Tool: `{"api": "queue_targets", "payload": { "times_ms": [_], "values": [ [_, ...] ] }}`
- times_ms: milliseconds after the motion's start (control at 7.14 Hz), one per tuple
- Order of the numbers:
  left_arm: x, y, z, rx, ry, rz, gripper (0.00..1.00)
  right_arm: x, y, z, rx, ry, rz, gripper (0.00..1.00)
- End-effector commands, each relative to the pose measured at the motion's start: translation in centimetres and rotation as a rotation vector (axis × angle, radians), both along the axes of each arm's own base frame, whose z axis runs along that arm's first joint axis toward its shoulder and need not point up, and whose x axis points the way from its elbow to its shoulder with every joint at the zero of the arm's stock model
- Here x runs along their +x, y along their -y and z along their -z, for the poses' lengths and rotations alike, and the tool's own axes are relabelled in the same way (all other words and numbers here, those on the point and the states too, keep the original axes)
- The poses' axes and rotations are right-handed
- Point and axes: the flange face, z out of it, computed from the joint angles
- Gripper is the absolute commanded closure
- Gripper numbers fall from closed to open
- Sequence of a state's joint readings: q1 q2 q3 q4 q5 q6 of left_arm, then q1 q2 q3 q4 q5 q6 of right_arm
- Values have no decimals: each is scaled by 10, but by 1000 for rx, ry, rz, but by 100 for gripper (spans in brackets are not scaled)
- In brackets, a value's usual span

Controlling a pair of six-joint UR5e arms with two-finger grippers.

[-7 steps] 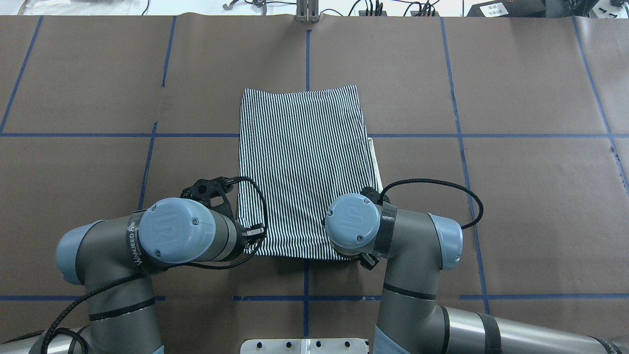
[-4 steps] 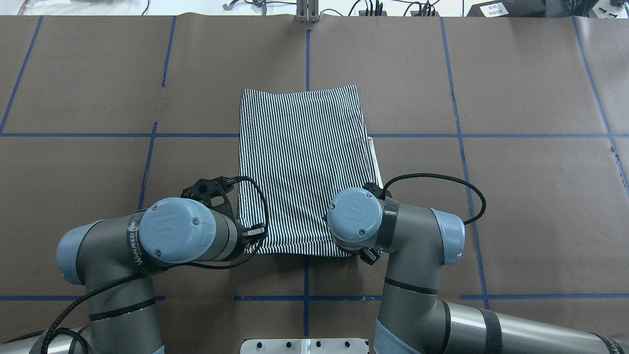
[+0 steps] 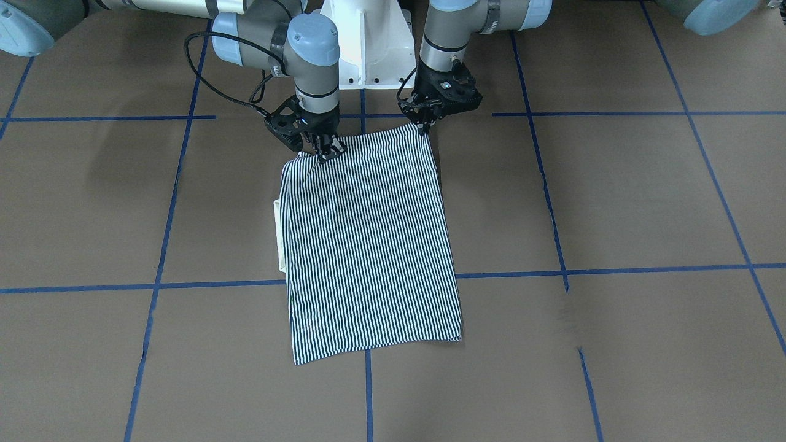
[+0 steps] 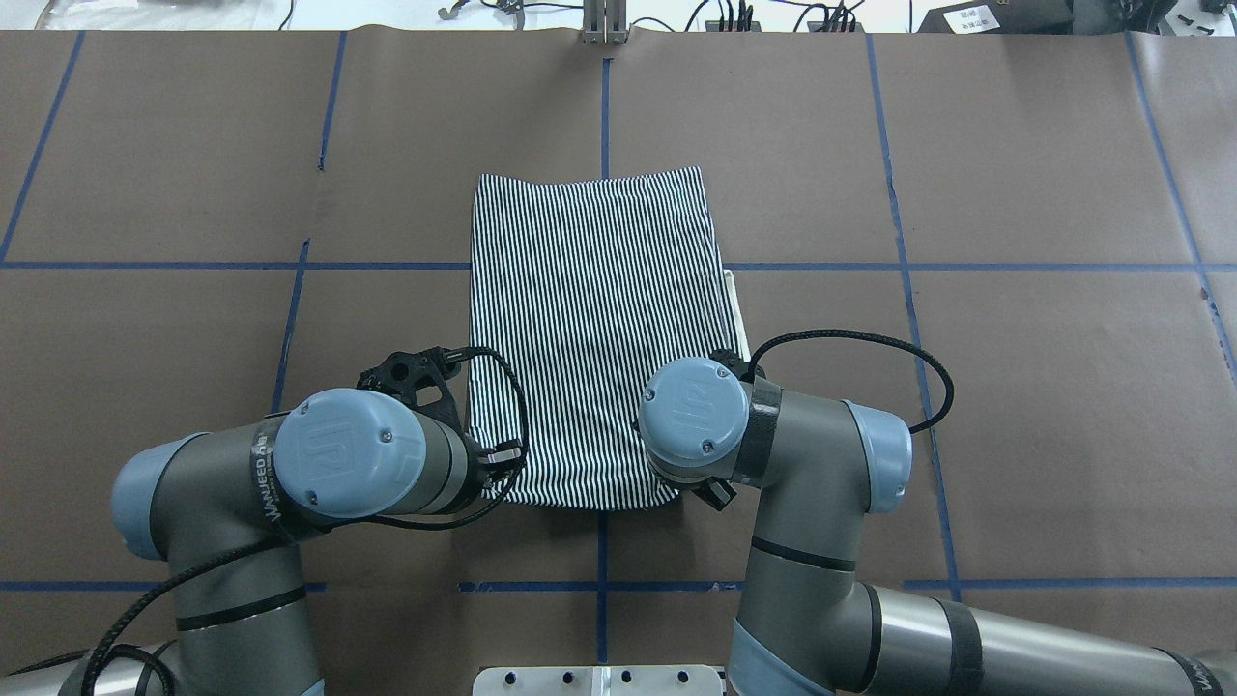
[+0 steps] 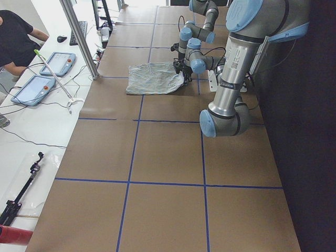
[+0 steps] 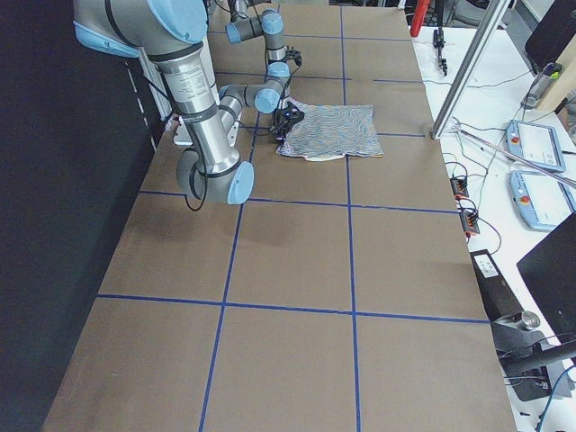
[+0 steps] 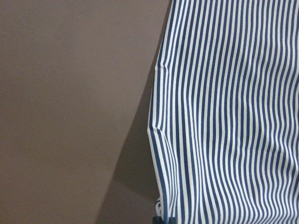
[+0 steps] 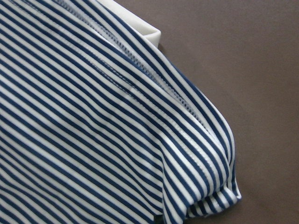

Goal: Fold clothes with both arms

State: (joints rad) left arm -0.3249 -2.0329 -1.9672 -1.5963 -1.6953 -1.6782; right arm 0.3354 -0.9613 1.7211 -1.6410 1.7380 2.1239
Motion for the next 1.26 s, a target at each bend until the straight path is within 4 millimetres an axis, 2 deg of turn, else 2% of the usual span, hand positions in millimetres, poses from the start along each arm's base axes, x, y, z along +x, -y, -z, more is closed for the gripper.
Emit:
{"api": "queue_targets", "payload": {
  "times_ms": [0, 140, 280, 420, 560, 700, 840, 980, 1120],
  "values": [
    [0, -2, 1, 1, -2, -3, 100, 5, 0, 6, 5, 14, 1, 100],
    [1, -6, 1, 1, -4, -8, 100, 14, -6, 13, -6, 42, 18, 100],
    [4, -25, 6, 6, -15, -43, 100, 16, -13, 16, -20, 58, 38, 100],
    [18, -56, 5, 4, -14, -100, 100, 13, -36, 26, -20, 81, 76, 100],
    [21, -72, 5, -4, 3, -125, 100, 14, -57, 29, -18, 97, 105, 100],
    [19, -74, 5, -8, 6, -126, 100, 13, -69, 24, -18, 93, 122, 100],
    [0, -79, 15, -3, -18, -129, 100, 15, -74, 23, -17, 96, 129, 100],
    [-6, -80, 20, -6, -27, -134, 100, 15, -74, 25, -14, 100, 130, 100],
    [-13, -61, 19, -7, -23, -98, 100, 18, -62, 23, 2, 99, 116, 100]
  ]
}}
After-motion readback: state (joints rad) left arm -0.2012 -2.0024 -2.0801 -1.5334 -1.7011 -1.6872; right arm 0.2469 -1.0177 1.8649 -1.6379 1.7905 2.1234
